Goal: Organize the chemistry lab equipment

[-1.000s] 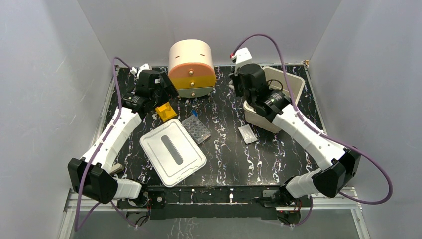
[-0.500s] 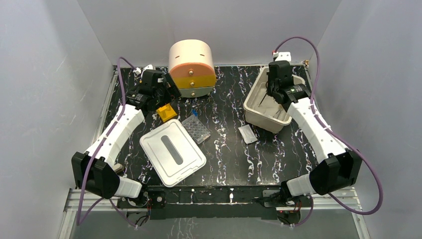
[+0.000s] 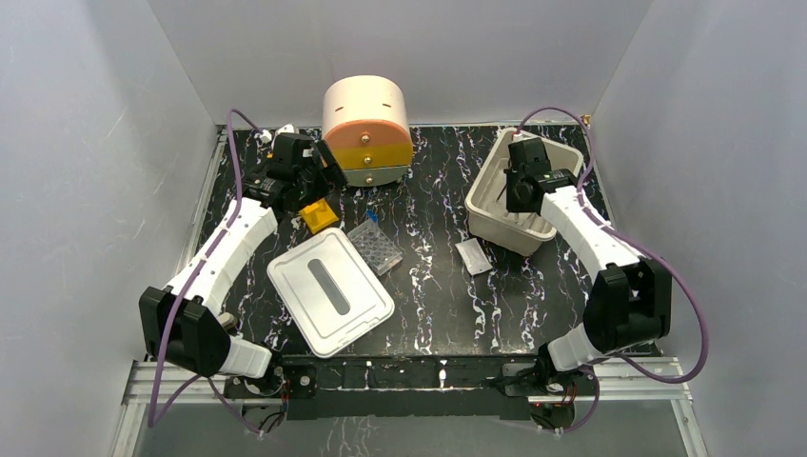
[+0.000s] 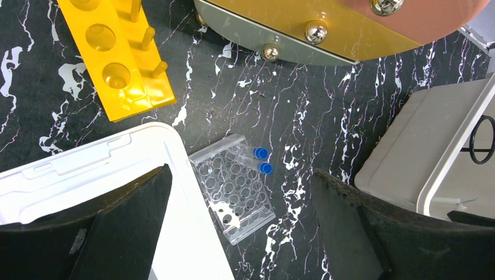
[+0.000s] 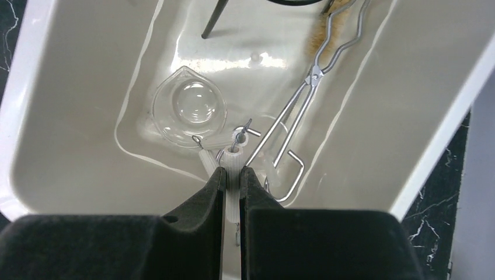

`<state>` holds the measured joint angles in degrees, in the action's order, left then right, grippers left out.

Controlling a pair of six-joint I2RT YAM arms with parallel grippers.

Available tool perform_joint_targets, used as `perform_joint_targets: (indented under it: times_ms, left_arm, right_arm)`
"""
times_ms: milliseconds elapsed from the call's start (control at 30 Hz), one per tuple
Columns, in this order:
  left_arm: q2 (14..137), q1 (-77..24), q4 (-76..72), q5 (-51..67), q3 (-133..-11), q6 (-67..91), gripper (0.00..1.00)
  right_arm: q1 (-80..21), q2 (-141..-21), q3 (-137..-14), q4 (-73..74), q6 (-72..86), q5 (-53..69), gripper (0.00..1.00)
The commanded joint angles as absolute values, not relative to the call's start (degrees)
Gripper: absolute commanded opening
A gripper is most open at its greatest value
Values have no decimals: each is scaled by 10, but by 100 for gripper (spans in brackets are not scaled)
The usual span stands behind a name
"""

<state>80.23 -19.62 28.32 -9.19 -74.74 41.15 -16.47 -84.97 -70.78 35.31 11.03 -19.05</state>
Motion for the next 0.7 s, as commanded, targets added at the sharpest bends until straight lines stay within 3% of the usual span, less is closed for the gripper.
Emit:
perform_joint_targets:
  times_ms: [0,333,667]
  left_arm:
    - [802,-192,278,-88,-765,411,88]
    - [806,-189,279,-84,-766,408,88]
    - [800,-187,287,-88,-765,403,88]
  right_arm:
    - [-159,-866,-700,313,111,-126,6]
    - [-159,-924,-702,229,99,-86,8]
    - [-159,-949,-715,245,93,-163,12]
